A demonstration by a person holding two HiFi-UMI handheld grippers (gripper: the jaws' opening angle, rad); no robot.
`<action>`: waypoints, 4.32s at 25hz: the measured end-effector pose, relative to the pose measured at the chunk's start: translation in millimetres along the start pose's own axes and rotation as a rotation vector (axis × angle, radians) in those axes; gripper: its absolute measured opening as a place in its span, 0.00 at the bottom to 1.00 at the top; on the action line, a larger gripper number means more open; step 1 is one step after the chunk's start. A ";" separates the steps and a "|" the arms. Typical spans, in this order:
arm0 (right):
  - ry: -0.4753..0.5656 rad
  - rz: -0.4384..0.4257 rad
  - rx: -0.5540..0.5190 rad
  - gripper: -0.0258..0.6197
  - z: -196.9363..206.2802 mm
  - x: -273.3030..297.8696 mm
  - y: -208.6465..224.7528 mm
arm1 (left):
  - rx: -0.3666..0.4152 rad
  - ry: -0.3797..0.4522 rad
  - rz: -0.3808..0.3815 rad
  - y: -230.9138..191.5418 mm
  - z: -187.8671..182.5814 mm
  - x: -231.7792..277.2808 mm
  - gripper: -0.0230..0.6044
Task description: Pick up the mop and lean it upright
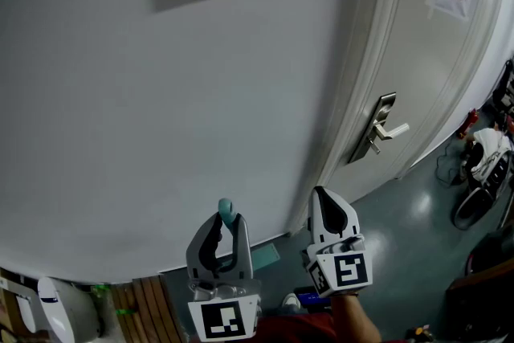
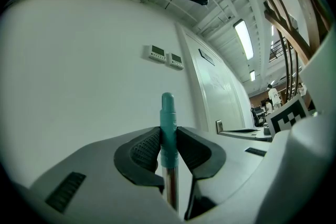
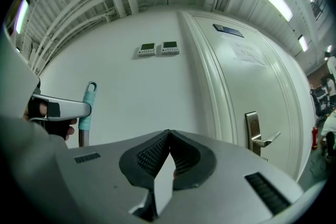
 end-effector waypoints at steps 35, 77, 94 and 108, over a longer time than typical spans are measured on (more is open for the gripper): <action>-0.021 0.016 0.001 0.06 7.1 -3.3 8.5 | -0.014 -0.025 0.014 8.7 42.9 6.5 0.21; -0.052 0.013 -0.001 0.06 16.5 4.7 8.5 | -0.022 -0.116 0.068 5.1 185.4 3.6 0.21; -0.057 -0.003 -0.004 0.06 17.4 5.6 2.7 | 0.017 -0.143 0.069 -2.9 198.4 48.3 0.21; -0.057 -0.011 -0.016 0.06 13.2 5.5 -0.5 | 0.027 -0.175 0.032 -5.5 205.3 92.4 0.21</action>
Point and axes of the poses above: the fingertips, and each gripper's own axes: x forward along the fingers, y to its right, z out of its underside, the point moved 10 cm from there along -x, backward along the fingers, and after that the axes turned 10 degrees about -z, right-handed, at the moved point
